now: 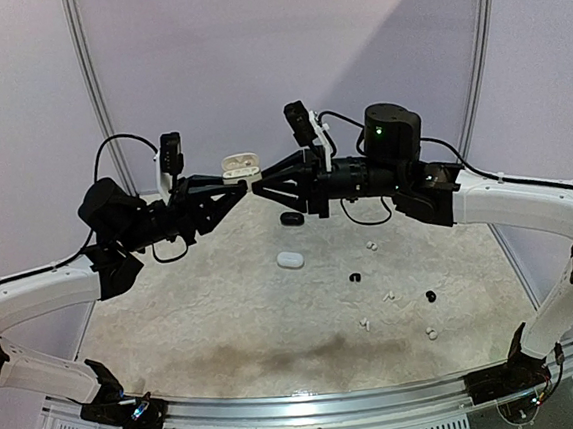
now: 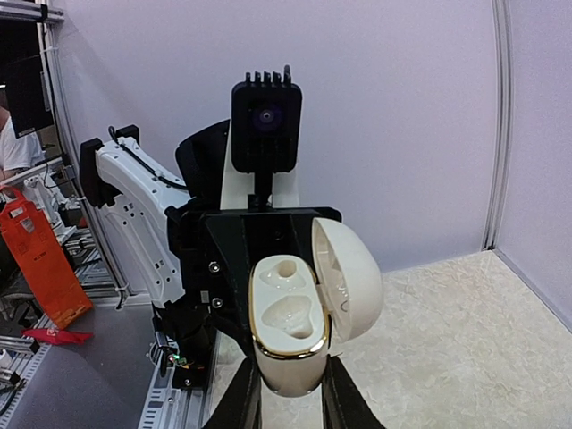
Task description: Insert the wireless bluetooth earbuds into the charging case
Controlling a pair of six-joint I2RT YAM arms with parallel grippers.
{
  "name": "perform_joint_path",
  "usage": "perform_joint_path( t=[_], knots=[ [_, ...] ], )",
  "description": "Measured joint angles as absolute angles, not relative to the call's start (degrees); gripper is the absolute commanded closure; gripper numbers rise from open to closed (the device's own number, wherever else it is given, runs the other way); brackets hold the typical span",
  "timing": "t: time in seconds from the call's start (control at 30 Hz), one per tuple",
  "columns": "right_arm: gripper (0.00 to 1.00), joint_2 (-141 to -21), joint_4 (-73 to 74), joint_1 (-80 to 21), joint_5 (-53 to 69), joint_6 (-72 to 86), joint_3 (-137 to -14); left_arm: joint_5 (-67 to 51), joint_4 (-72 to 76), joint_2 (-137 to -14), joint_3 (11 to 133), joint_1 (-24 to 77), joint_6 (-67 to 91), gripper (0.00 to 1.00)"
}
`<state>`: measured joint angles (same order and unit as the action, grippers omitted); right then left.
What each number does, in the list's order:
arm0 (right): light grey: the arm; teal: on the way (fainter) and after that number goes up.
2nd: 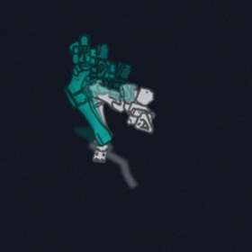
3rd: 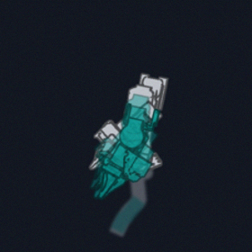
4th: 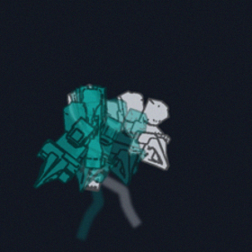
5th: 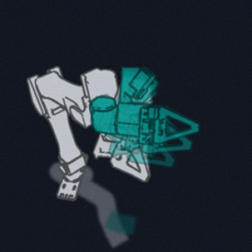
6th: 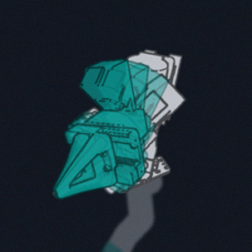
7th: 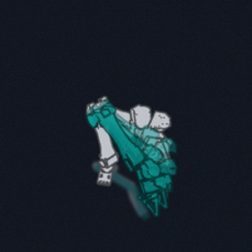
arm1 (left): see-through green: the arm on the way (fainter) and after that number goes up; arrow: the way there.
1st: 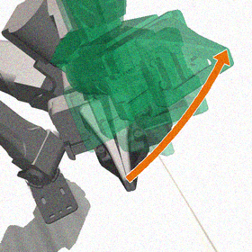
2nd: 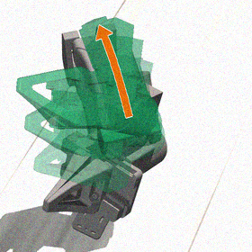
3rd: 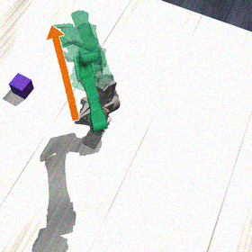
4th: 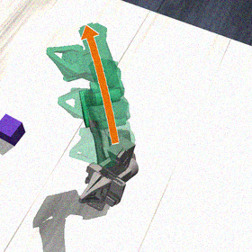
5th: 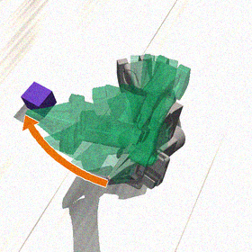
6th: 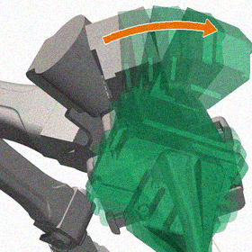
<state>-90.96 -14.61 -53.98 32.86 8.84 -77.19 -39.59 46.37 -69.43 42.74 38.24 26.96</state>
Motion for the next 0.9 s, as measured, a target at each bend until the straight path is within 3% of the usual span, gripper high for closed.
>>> perform_joint_path(
  t=[0.07, 0.2, 0.3, 0.53, 0.7, 0.9],
  knots=[
    [0.51, -90.94, -14.33, -54.00, 32.25, 8.88, -77.19, -39.48, 46.26, -69.43, 42.74, 38.24, 26.85, 1.00],
    [0.38, -90.15, -8.80, -53.82, 25.54, 10.22, -77.14, -37.63, 45.15, -69.30, 42.72, 38.24, 24.14, 1.00],
    [0.39, -89.08, -2.13, -53.52, 19.94, 11.60, -77.71, -35.53, 44.64, -68.99, 42.04, 38.24, 20.75, 1.00],
    [0.40, -91.15, 33.78, -52.31, 1.34, 21.17, -90.24, -29.21, 42.04, -68.49, 38.54, 38.24, 10.81, 1.00],
    [0.37, -101.30, 53.36, -52.23, -0.49, 28.53, -92.68, -27.79, 40.75, -68.25, 37.54, 38.24, 8.99, 1.00],
    [0.39, -111.96, 64.47, -53.36, 1.26, 32.84, -90.98, -27.62, 40.07, -66.98, 37.50, 38.24, 8.34, 1.00]
  ],
)
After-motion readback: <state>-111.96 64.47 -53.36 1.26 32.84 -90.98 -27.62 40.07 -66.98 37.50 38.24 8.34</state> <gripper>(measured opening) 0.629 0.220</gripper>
